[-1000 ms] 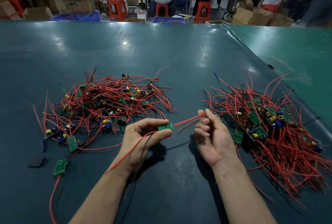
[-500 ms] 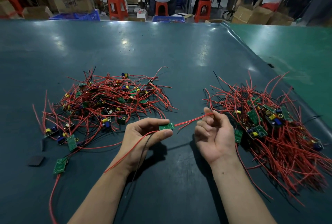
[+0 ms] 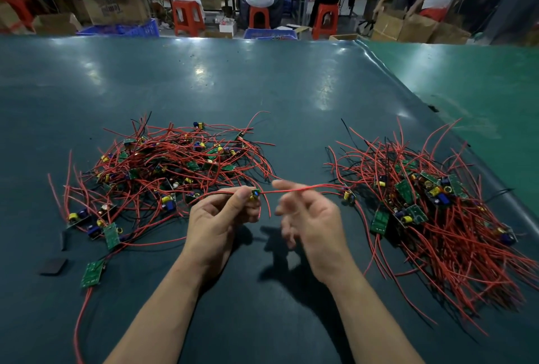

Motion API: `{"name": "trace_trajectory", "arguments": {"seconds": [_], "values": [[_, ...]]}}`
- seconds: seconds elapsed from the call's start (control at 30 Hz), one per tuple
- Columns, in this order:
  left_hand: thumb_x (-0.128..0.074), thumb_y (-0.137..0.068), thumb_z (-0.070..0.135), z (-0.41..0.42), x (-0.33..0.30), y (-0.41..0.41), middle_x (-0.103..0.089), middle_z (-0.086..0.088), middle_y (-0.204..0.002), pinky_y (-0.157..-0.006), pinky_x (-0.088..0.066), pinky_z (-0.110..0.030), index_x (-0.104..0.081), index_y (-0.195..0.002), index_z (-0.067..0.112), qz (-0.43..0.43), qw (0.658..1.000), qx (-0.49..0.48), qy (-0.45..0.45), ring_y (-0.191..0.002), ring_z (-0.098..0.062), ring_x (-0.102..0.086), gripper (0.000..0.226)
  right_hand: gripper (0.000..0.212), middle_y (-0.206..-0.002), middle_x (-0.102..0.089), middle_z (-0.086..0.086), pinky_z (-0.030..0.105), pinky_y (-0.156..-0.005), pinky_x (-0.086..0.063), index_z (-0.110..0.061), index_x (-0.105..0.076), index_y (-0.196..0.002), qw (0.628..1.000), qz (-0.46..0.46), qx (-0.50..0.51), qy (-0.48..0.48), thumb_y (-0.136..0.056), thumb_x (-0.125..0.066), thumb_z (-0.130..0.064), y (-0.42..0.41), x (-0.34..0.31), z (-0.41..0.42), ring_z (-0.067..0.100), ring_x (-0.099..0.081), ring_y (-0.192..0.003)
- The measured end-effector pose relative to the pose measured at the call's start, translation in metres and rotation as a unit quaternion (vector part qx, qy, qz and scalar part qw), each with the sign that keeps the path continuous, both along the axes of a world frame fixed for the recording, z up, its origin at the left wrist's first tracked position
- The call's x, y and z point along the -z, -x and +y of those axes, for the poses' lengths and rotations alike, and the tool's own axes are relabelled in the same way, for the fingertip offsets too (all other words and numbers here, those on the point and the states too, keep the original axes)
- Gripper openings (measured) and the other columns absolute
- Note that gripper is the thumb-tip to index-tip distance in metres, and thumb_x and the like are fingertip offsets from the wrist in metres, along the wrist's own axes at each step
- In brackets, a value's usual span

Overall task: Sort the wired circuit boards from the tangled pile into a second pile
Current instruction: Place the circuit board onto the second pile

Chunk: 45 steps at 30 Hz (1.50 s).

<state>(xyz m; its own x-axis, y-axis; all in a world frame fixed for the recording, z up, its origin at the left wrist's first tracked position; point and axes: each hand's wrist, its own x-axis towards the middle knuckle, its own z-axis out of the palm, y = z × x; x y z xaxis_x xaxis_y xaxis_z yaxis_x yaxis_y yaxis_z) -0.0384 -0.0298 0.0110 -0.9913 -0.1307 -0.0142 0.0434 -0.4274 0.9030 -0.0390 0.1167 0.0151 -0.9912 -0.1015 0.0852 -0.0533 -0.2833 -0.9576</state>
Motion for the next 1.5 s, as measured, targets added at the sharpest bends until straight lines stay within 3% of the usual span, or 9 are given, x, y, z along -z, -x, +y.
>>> {"name": "trace_trajectory", "arguments": {"seconds": [0.1, 0.27, 0.43, 0.7, 0.9, 1.07, 1.17, 1.33, 1.5], "values": [[-0.074, -0.066, 0.033, -0.001, 0.000, 0.000, -0.069, -0.009, -0.071, -0.061, -0.054, -0.023, -0.077, -0.071, 0.014, -0.006, 1.000, 0.010, 0.010, -0.061, -0.015, -0.063, 0.020, 0.023, -0.061, -0.056, -0.012, 0.022, -0.049, -0.040, -0.038, -0.073, -0.091, 0.980, 0.084, 0.041, -0.173, -0.078, -0.082, -0.022, -0.004, 0.007, -0.009, 0.007, -0.046, -0.054], [-0.079, -0.071, 0.034, -0.003, 0.001, -0.003, -0.069, -0.010, -0.073, -0.057, -0.048, -0.018, -0.078, -0.082, 0.015, 0.038, 0.992, 0.053, 0.104, -0.064, -0.015, -0.060, 0.022, 0.024, -0.073, -0.073, -0.004, 0.029, -0.066, -0.054, -0.033, -0.074, -0.080, 0.978, 0.099, 0.097, -0.155, -0.081, -0.078, -0.008, -0.001, 0.004, -0.005, 0.015, -0.065, -0.065], [-0.072, -0.072, 0.028, -0.001, -0.001, -0.003, -0.067, -0.009, -0.069, -0.049, -0.043, -0.011, -0.075, -0.078, 0.009, 0.043, 0.992, 0.056, 0.101, -0.056, -0.011, -0.058, 0.021, 0.020, -0.062, -0.068, -0.011, 0.011, -0.056, -0.043, -0.026, -0.072, -0.073, 0.976, 0.094, 0.105, -0.165, -0.085, -0.075, -0.011, -0.001, -0.001, 0.000, -0.001, -0.059, -0.056], [-0.073, -0.070, 0.032, -0.002, -0.002, -0.004, -0.068, -0.007, -0.069, -0.058, -0.050, -0.015, -0.078, -0.078, 0.014, 0.035, 0.993, 0.066, 0.091, -0.060, -0.012, -0.061, 0.020, 0.007, -0.064, -0.068, -0.001, 0.011, -0.050, -0.041, -0.014, -0.070, -0.079, 0.992, 0.057, 0.031, -0.108, -0.086, -0.071, -0.012, -0.003, -0.002, 0.003, 0.001, -0.058, -0.051], [-0.068, -0.074, 0.039, -0.001, -0.002, -0.004, -0.067, -0.006, -0.071, -0.062, -0.050, -0.021, -0.078, -0.080, 0.013, 0.003, 0.994, 0.069, 0.080, -0.063, -0.015, -0.058, 0.029, 0.025, -0.056, -0.061, 0.000, 0.018, -0.047, -0.042, -0.016, -0.069, -0.065, 0.979, 0.052, 0.165, -0.110, -0.089, -0.070, -0.014, 0.004, 0.003, 0.002, 0.008, -0.052, -0.048], [-0.066, -0.077, 0.038, -0.001, -0.001, -0.004, -0.067, -0.009, -0.074, -0.053, -0.047, -0.026, -0.076, -0.088, 0.006, -0.023, 0.994, 0.068, 0.078, -0.065, -0.015, -0.058, 0.035, 0.030, -0.049, -0.052, -0.004, 0.016, -0.035, -0.028, -0.022, -0.054, -0.070, 0.951, -0.027, 0.298, 0.079, -0.099, -0.056, -0.026, 0.010, -0.003, 0.011, 0.010, -0.039, -0.034], [-0.064, -0.079, 0.033, -0.001, -0.002, -0.003, -0.066, -0.009, -0.072, -0.050, -0.047, -0.023, -0.075, -0.086, 0.005, -0.026, 0.995, 0.067, 0.061, -0.062, -0.015, -0.057, 0.031, 0.035, -0.051, -0.050, 0.000, 0.017, -0.034, -0.027, -0.014, -0.054, -0.074, 0.926, -0.136, 0.298, 0.189, -0.101, -0.050, -0.037, 0.014, -0.003, 0.020, 0.010, -0.038, -0.033], [-0.065, -0.078, 0.032, 0.000, 0.001, -0.001, -0.066, -0.010, -0.072, -0.062, -0.048, -0.019, -0.075, -0.086, 0.004, -0.019, 0.996, 0.065, 0.053, -0.065, -0.016, -0.057, 0.031, 0.053, -0.045, -0.052, 0.003, 0.016, -0.033, -0.026, -0.013, -0.064, -0.059, 0.950, -0.154, 0.242, 0.121, -0.101, -0.047, -0.042, 0.009, -0.001, 0.011, 0.011, -0.037, -0.031], [-0.065, -0.079, 0.031, -0.001, 0.003, 0.000, -0.066, -0.011, -0.073, -0.060, -0.049, -0.021, -0.076, -0.085, 0.005, -0.018, 0.996, 0.064, 0.050, -0.066, -0.017, -0.058, 0.028, 0.042, -0.047, -0.052, 0.001, 0.016, -0.035, -0.025, -0.012, -0.063, -0.063, 0.961, -0.124, 0.233, 0.086, -0.100, -0.052, -0.029, 0.008, 0.001, 0.007, 0.011, -0.035, -0.033]]}}
